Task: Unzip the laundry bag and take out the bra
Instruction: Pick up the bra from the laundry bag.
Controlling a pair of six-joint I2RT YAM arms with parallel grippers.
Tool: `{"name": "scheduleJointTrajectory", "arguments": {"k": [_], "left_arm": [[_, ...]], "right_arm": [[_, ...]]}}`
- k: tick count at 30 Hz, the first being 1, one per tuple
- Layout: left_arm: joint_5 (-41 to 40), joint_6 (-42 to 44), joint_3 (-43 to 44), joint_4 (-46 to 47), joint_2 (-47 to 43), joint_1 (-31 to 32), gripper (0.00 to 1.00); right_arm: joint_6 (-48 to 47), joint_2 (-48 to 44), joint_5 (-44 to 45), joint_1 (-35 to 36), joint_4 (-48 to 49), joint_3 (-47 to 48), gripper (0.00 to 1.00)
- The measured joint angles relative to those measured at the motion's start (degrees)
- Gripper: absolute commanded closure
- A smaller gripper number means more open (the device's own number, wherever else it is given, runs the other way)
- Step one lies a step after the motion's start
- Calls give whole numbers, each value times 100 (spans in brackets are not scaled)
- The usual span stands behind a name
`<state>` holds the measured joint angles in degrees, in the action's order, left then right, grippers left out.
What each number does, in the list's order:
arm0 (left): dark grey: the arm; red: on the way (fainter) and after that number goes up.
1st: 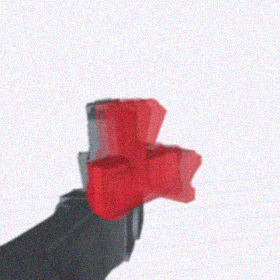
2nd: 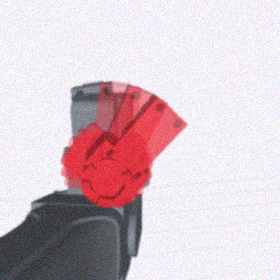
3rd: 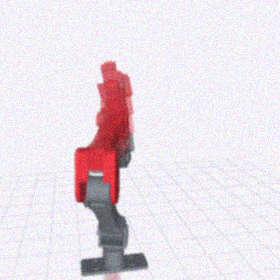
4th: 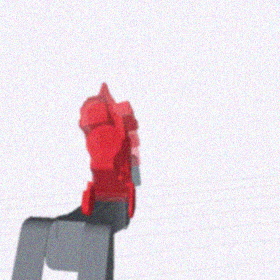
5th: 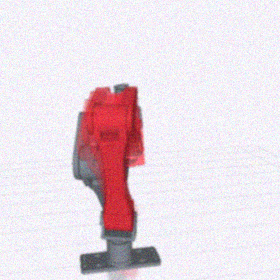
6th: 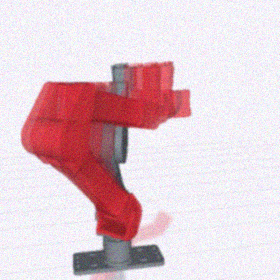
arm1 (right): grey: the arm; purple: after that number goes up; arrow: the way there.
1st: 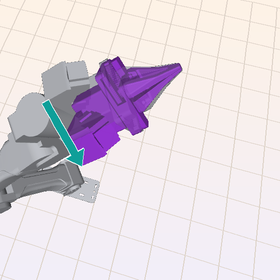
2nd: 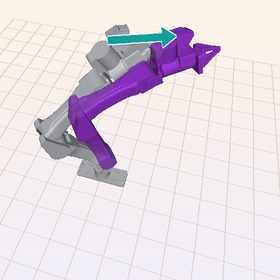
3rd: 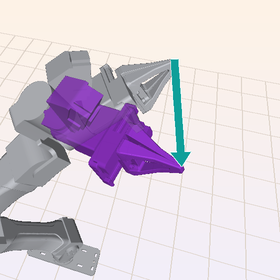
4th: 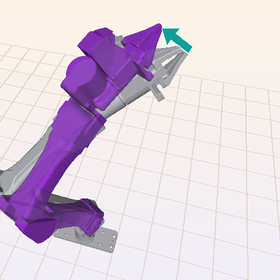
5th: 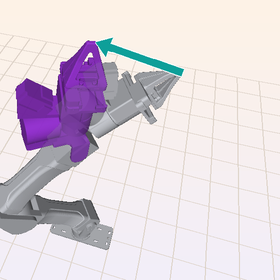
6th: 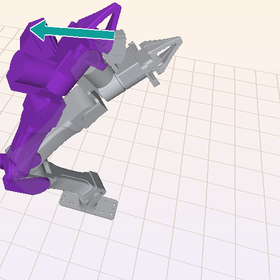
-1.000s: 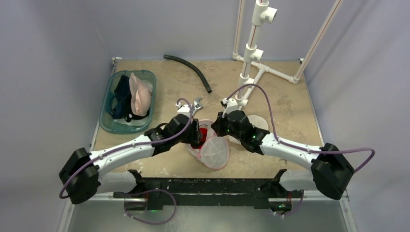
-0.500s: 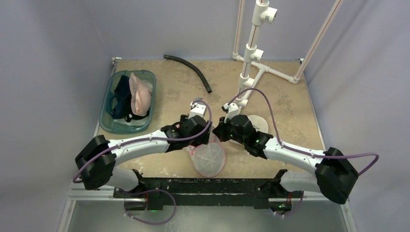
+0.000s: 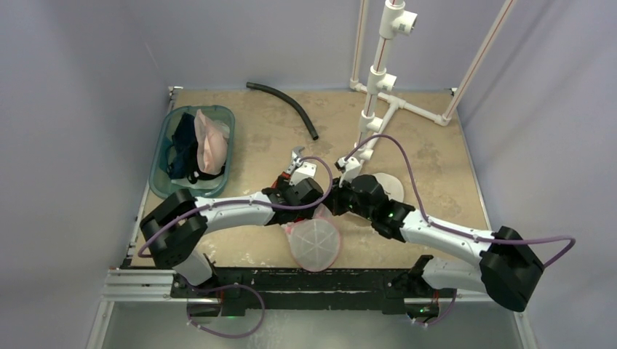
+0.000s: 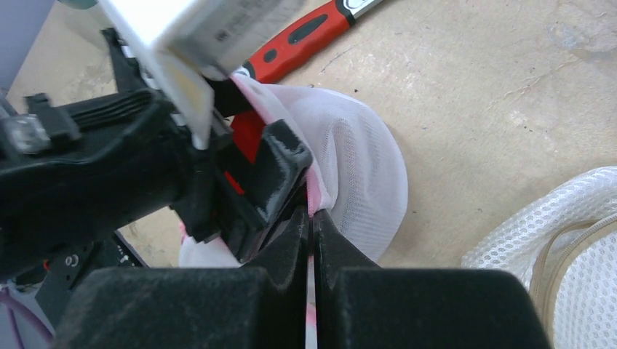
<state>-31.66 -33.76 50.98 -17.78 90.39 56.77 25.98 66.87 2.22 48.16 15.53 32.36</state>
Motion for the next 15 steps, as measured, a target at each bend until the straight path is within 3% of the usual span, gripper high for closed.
{"name": "scheduleJointTrajectory", "arguments": {"k": [3,6,10,15], "left_arm": [[-66,-11,46,22,205,0,41],[-107,-11,57,59,343,0,62],[-116,-33,57,166,431,0,100],[-118,-9,57,166,319,4,100]], "right_arm": [[-13,-76,-37,7,4,-13,100],[-15,-170,-46,7,15,-39,100],[-15,-245,-46,7,20,-57,100],[-13,-254,-35,7,20,-59,100]]}}
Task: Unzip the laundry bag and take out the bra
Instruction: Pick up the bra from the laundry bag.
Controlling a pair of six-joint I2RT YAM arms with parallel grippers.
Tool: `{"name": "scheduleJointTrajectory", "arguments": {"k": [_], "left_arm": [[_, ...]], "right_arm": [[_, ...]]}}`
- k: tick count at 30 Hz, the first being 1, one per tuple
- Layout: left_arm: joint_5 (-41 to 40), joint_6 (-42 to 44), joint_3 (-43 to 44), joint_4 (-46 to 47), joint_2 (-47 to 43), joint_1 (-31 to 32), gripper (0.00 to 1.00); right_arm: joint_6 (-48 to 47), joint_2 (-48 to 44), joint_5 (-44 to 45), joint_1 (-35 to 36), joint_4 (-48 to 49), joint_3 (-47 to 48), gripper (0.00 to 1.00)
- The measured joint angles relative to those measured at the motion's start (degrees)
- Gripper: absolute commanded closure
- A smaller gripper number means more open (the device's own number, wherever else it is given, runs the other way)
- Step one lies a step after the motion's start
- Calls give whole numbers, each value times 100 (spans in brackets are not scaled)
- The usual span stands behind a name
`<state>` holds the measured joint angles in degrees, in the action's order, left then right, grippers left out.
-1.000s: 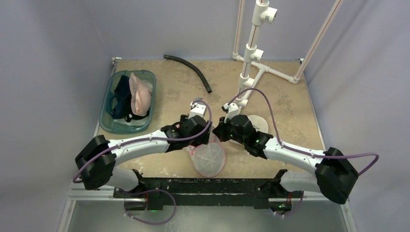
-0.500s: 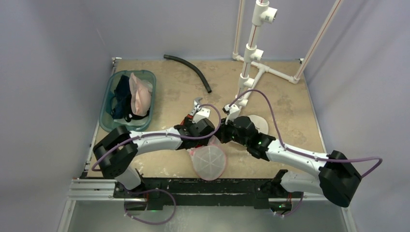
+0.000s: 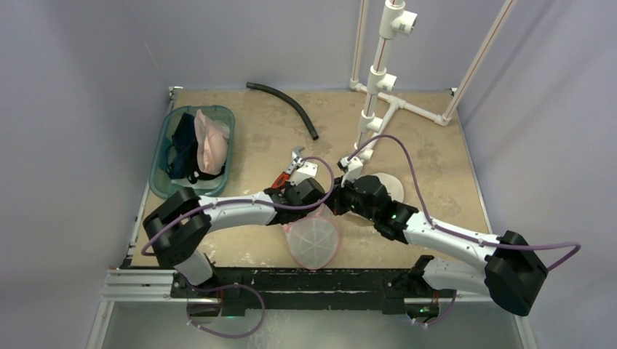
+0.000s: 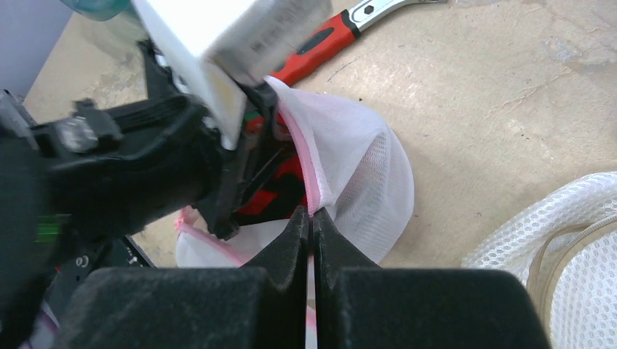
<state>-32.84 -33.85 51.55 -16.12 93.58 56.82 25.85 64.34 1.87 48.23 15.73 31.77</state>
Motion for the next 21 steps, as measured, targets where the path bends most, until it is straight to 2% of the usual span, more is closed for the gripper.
{"name": "scheduleJointTrajectory", "arguments": {"k": [2,5,7,8,13,17,21], "left_arm": [[20,7,-2,-42,-214,24,100],[111,63,-2,-94,-678,66,100],[225,133,-2,-114,-1067,98,100],[280,179,-2,-120,-1248,103,100],[522,313,-2,-227,-1794,111,100],[745,365,-2,-330,-1978,111,100],[1080,461,-2,-435,-2258,111,100]], "right_arm": [[4,-13,22,0,-2,0,99],[48,-85,83,2,-24,-4,66],[144,-168,116,2,-46,-9,50],[173,-223,120,2,-57,-15,46],[267,-501,168,2,-111,-28,42],[330,-538,234,2,-188,-28,34],[389,-590,317,2,-258,-28,36]]}}
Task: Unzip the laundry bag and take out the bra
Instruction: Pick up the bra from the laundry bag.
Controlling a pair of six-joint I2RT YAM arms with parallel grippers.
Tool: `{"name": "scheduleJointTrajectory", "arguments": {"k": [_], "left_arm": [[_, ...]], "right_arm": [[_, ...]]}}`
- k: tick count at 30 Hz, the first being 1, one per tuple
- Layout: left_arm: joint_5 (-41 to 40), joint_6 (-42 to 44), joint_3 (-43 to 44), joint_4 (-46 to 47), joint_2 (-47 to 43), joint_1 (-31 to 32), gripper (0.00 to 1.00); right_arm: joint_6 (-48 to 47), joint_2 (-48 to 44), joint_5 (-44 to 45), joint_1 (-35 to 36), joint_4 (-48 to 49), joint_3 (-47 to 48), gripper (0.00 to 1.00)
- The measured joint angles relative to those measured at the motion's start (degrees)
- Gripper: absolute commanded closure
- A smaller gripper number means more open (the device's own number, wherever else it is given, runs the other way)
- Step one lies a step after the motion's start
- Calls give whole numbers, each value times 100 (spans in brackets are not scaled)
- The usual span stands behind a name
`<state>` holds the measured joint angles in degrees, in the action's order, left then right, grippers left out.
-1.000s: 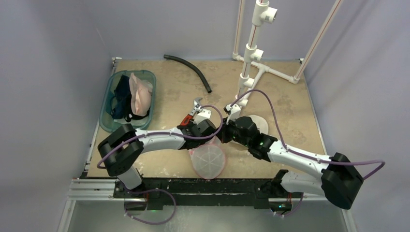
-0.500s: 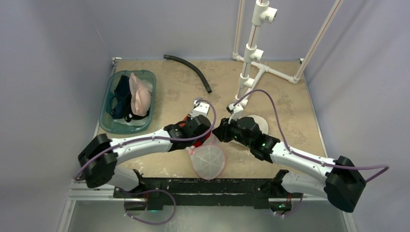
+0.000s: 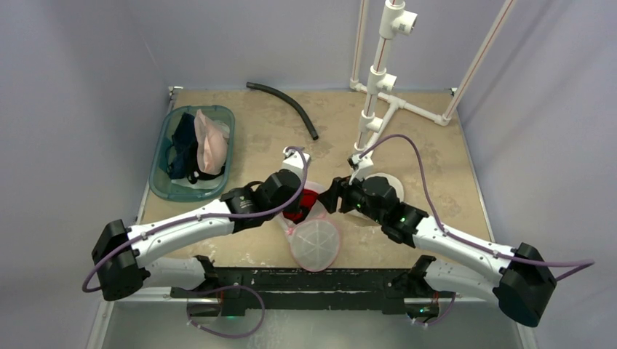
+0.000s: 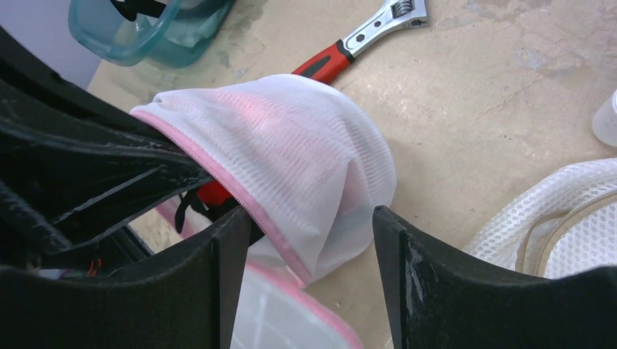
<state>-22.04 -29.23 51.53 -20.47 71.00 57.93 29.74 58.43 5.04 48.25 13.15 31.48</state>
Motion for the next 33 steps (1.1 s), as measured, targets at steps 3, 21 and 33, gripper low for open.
{"name": "scheduleJointTrajectory", "arguments": {"k": [3,21,33], "left_arm": [[199,96,2,-46,-225,0,100],[1731,754,-295,-31,-946,0,100],[2319,997,-317,247,-1609,0,100]], "right_arm": [[13,15,0,2,-15,68,44],[264,343,345,0,-94,269,46],[398,470,474,-52,-249,269,43]]}}
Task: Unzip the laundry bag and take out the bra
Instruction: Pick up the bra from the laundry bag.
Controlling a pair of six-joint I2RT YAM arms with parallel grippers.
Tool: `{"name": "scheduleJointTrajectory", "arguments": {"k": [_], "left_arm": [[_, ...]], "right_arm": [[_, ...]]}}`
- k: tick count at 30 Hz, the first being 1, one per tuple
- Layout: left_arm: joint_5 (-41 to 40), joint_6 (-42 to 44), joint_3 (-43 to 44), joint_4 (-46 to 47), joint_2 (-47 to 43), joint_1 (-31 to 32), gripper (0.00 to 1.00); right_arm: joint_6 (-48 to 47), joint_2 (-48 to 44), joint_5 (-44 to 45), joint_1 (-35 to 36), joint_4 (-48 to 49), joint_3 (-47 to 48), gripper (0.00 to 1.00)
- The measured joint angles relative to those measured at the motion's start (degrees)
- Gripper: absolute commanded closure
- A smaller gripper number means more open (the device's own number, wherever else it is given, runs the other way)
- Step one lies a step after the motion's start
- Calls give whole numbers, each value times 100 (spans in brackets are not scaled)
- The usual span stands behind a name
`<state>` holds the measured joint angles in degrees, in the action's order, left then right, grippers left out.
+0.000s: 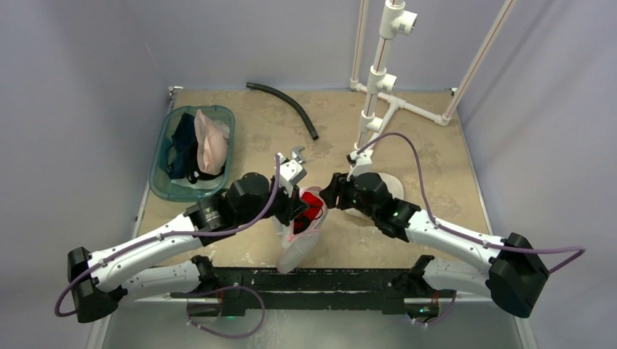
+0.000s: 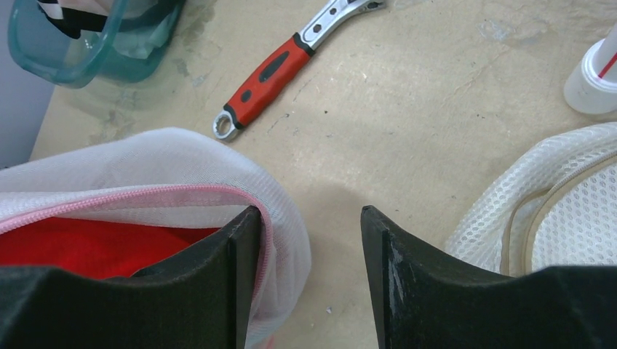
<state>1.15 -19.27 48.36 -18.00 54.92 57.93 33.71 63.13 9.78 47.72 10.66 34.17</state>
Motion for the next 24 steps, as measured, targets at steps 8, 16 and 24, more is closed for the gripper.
{"name": "scheduleJointTrajectory", "arguments": {"k": [8,16,24], "left_arm": [[164,46,2,245,-363,0,100],[68,28,-90,533,-916,0,100],[-413,-160,-619,1259,-1495,0,100]], "right_arm": [[98,50,26,-17,-103,-9,37],[90,-205,13,-39,-157,-101,32],[87,-1209,-50,-55,-264,-470,29]]}}
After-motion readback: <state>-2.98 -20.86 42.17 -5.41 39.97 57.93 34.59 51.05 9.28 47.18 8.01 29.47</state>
